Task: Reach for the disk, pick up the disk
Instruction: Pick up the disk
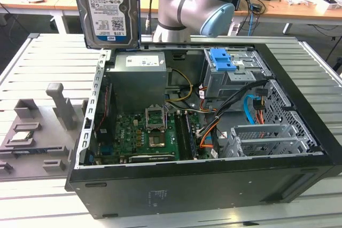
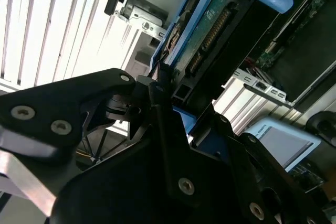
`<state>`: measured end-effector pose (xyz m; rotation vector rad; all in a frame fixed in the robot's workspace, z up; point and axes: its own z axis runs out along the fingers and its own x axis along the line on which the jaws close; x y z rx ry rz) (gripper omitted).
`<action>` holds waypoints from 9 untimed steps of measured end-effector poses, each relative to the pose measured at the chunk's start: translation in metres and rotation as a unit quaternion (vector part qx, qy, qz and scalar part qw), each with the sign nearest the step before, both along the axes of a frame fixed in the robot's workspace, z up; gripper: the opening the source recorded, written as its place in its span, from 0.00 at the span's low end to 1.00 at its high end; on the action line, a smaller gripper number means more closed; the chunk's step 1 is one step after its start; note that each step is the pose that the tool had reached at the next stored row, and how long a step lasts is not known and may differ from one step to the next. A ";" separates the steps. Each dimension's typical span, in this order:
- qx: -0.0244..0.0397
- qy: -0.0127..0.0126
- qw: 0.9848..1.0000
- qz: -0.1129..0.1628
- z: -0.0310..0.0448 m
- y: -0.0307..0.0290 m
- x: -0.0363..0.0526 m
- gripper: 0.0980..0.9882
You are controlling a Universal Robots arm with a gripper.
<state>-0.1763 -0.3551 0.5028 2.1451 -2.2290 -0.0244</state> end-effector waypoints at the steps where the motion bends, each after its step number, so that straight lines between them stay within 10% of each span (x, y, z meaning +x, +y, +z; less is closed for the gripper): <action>1: 0.000 0.000 1.000 0.000 0.0000 0.0000 0.0036 0.30; 9: 0.000 0.001 1.000 0.000 0.0000 0.0001 0.0434 0.30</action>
